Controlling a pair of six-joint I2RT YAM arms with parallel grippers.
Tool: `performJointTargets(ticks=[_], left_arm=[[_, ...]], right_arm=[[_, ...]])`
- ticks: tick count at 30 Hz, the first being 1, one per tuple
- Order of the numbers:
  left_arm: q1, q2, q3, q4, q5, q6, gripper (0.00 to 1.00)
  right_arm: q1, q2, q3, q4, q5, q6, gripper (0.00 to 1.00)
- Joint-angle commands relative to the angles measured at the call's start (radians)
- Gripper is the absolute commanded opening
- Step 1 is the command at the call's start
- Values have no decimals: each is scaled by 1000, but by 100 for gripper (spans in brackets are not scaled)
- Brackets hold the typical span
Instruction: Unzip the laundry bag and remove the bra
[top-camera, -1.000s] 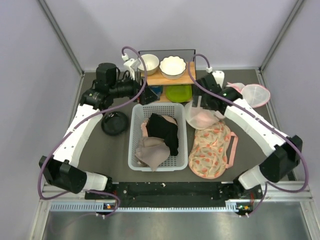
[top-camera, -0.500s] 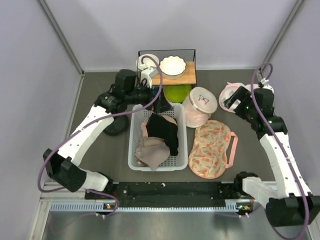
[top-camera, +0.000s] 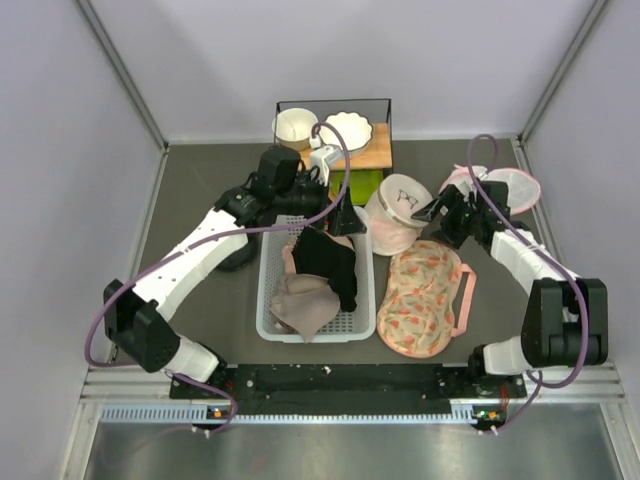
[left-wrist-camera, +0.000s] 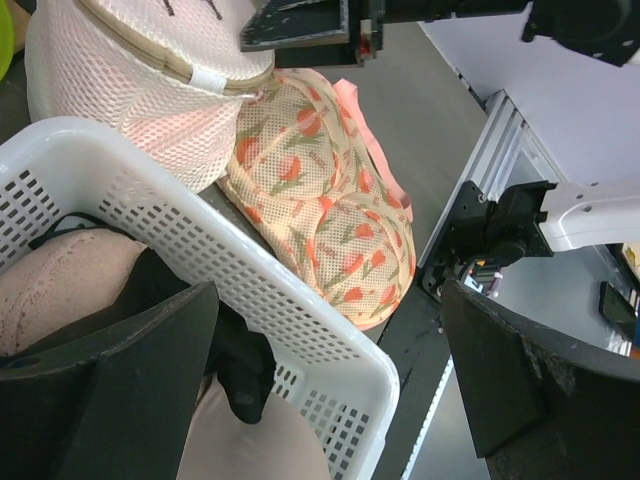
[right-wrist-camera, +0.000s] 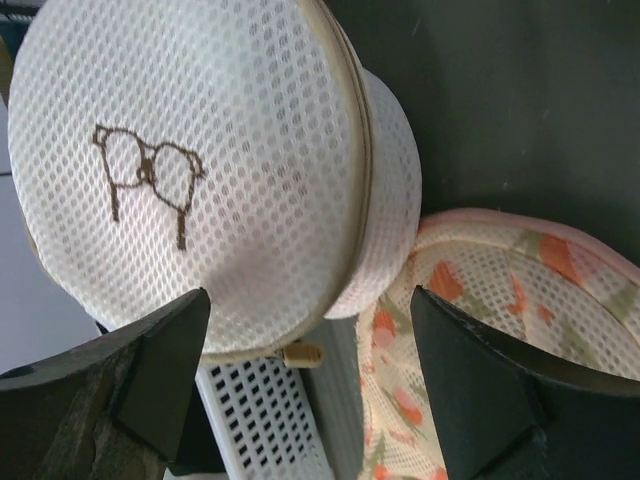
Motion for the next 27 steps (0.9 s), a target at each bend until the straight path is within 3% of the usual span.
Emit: performJointTargets(ticks=[1,3,4,7,13,17,19,23,24,27], left_arm=[[-14,-9,14,74,26,-26,99],[-17,-2,17,75,26,-32,99],[-19,-2,19,75,23,-41,99],[-26,2,22,77,18,-57,99],[-56,48,68,78,-6,-126,99],[-59,73,62,250,121,-228,99],[-69,65,66,262,100,-226,99],[-129,7,56,229,-93,-26,99],[-146,-10,42,253,-212,71,99],[-230,-77,-32,316,-365,312,99]], right_arm=[[-5,57,41,191,-29,56,74],[-5,77,40,235,-35,90,60],[-7,83,38,237,-29,98,38],[-5,35,9,242,47,121,0],[-7,-208,-14,123,147,105,0],[-4,-349,67,-32,176,102,0],[-5,-387,122,-133,210,87,0],[-4,-423,225,-299,213,44,0],[-5,-427,236,-315,187,33,0],[-5,-435,259,-358,140,13,0]])
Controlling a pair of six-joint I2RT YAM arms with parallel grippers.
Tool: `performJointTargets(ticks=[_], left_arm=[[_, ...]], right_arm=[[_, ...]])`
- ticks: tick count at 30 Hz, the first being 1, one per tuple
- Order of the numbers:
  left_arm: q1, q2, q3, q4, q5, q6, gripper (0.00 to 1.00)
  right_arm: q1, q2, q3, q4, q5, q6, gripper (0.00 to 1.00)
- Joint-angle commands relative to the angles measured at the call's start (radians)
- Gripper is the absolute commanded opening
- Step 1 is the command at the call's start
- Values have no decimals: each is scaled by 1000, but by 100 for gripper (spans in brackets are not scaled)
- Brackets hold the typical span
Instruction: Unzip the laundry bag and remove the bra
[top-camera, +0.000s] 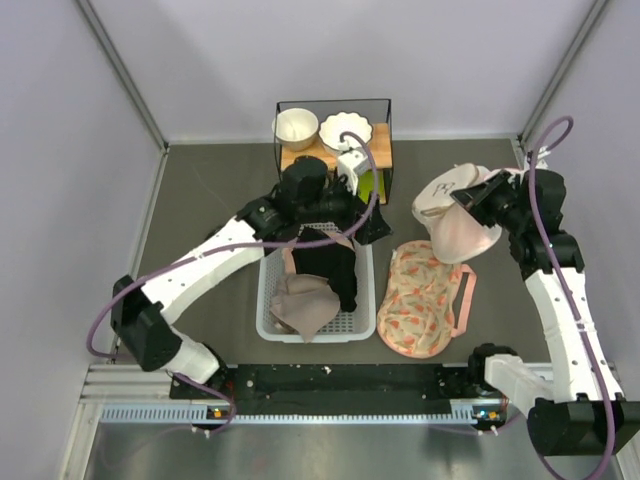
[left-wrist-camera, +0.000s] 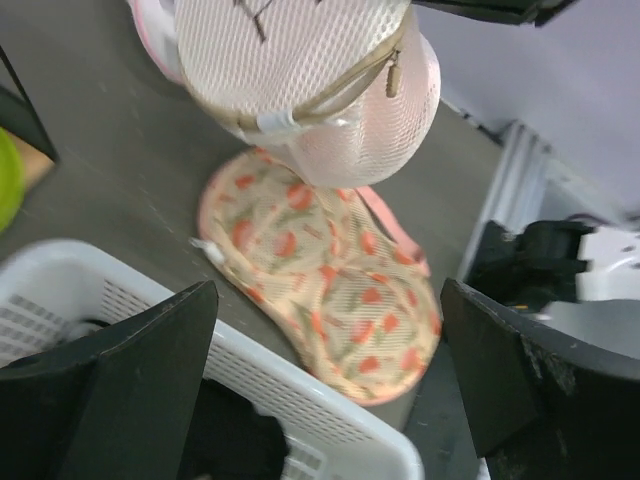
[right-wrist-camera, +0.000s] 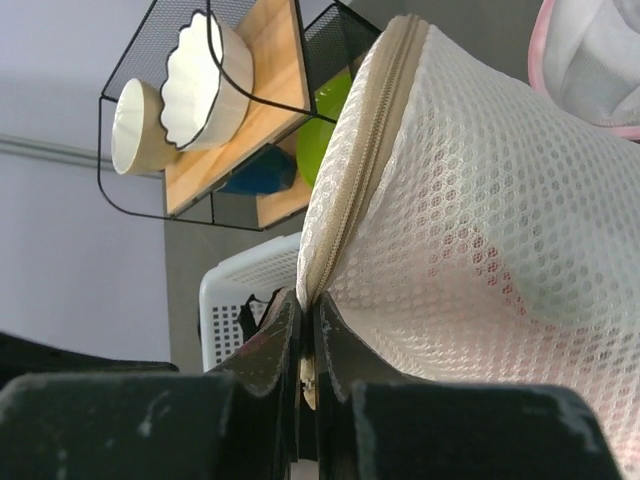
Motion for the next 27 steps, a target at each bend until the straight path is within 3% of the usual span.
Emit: performJointTargets(ticks=[1,3,8,14,27], left_arm=[[-134,-156,-116,212,-289,400,99],[-172,-183,-176,318,-351,559,99],[-236,-171,-271,522,-374,755,99],[-336,-92,-308,584,-411,1015,99],[-351,78,-236,629,-431,1016,99]], right_arm=[[-5,-31,61,-115,-59,-38,0],[-5,-40,58,-124,-85,-32,0],[-5,-54,56,-124,-134,-23,0],[-5,-54,67,-127,-177,-34,0],[-5,-61,62,-130,-228,-58,0]])
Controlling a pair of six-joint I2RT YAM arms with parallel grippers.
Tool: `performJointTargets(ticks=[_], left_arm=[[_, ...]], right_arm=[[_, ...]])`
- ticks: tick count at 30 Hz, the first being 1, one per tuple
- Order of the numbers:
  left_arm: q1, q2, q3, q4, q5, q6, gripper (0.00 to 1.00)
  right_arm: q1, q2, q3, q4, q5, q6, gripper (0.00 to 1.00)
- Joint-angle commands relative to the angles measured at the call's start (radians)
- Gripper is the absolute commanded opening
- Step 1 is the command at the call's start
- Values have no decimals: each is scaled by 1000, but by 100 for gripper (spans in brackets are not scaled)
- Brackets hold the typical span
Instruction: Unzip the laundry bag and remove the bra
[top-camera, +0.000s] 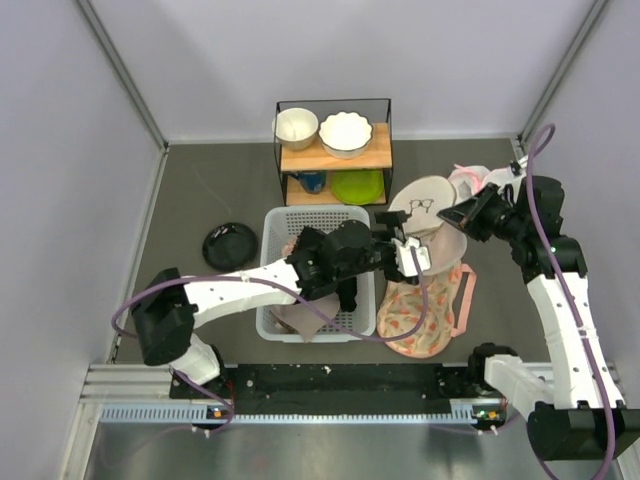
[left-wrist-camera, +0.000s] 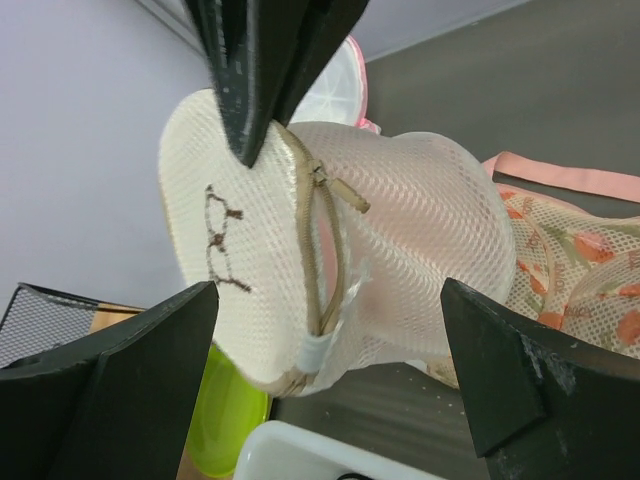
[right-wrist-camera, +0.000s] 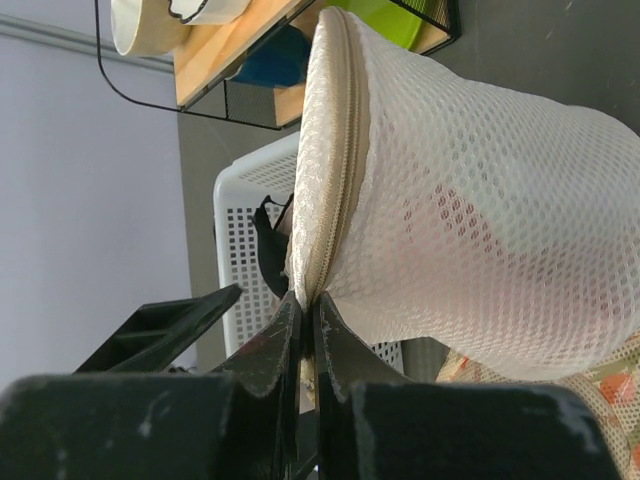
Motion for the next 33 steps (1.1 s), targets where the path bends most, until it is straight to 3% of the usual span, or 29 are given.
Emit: performJointTargets(ticks=[1,3,4,6,7,8,9,15,16,17,20,25,33], left_arm=[[1,70,63,86,-21,18,98],[1,82,77,91,-21,-2,95],[1,93,88,91,-37,-10,85],[3,96,97,79,-51,-12,56],[3,96,105,76,-82,-19,20],[3,90,108,71,-102,-36,7],[6,74,109,60,-105,-45,0],[7,5,85,16,-73,-137,0],[6,2,88,8,-74,-156,0],[6,-1,89,4,-74,-186,0],[7,-12,91,-13,-65,-246,0],[6,-19,103,-58,-5,-334,0],[6,-15,97,-75,-31,-367,0]], right_arm=[[-5,-33,44,47,-27,-21,0],[-5,-36,43,47,-33,-26,0],[-5,-39,41,47,-33,-32,0],[-5,-50,40,42,-27,-38,0],[-5,-53,37,31,-22,-49,0],[-5,-55,37,24,-16,-55,0],[-5,-55,32,19,-5,-61,0],[-5,-67,-6,1,62,-112,1],[-5,-71,-11,-1,74,-127,9],[-5,-81,-19,-2,85,-138,33],[-7,-114,-25,-27,121,-186,57],[-5,-205,-37,-71,138,-219,57],[-7,-288,-85,-90,-11,-129,51]])
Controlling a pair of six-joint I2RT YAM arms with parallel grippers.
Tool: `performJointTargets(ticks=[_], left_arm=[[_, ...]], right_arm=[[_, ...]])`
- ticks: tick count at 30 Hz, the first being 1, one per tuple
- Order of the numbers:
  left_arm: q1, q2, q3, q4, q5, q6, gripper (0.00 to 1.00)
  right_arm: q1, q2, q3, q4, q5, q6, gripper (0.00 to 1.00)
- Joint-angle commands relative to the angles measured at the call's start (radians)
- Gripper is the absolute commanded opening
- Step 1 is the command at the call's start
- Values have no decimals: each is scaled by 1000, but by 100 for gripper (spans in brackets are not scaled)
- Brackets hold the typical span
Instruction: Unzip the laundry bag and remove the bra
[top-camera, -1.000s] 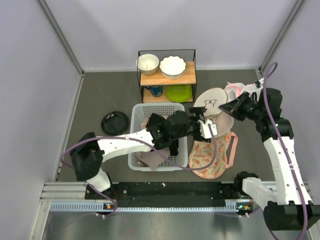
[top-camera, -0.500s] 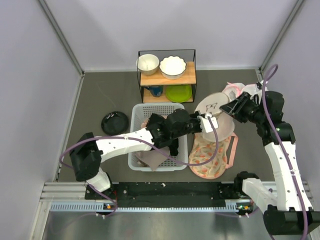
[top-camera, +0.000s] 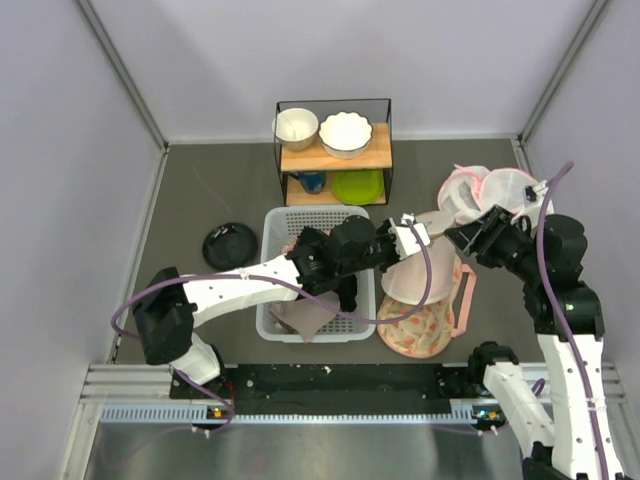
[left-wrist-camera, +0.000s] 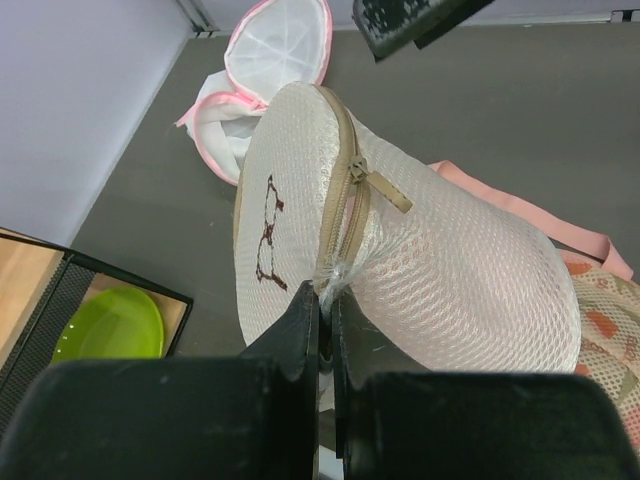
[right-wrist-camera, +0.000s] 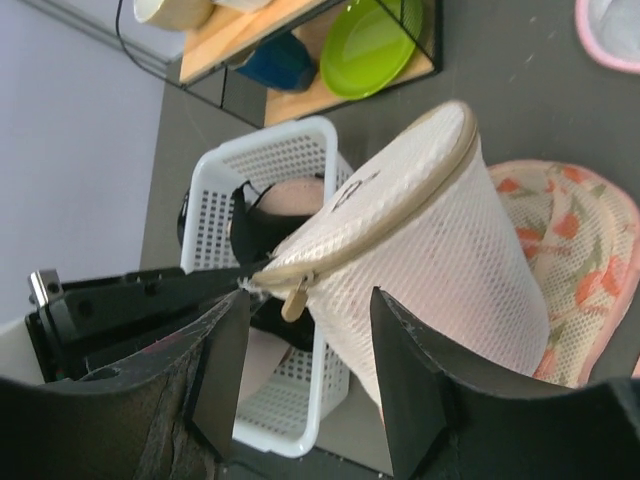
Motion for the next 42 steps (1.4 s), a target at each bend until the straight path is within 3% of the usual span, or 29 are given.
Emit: performJointTargets(ticks=[1,17,37,42], left_arm=[[-1,-44,38,22,1,-49,0],[-1,-28,71,2,24,-83,0],[-6,-44,64,2,49,-75,0],[-6,-41,69,1,43,-66,0]], right_arm=[[-4,-21,-34,4,-83,53,50],[10,-3,-100,70,-213,86,45],[54,40,-146,168,-192,149,38],[88,43,-109,139,-123,111,37]])
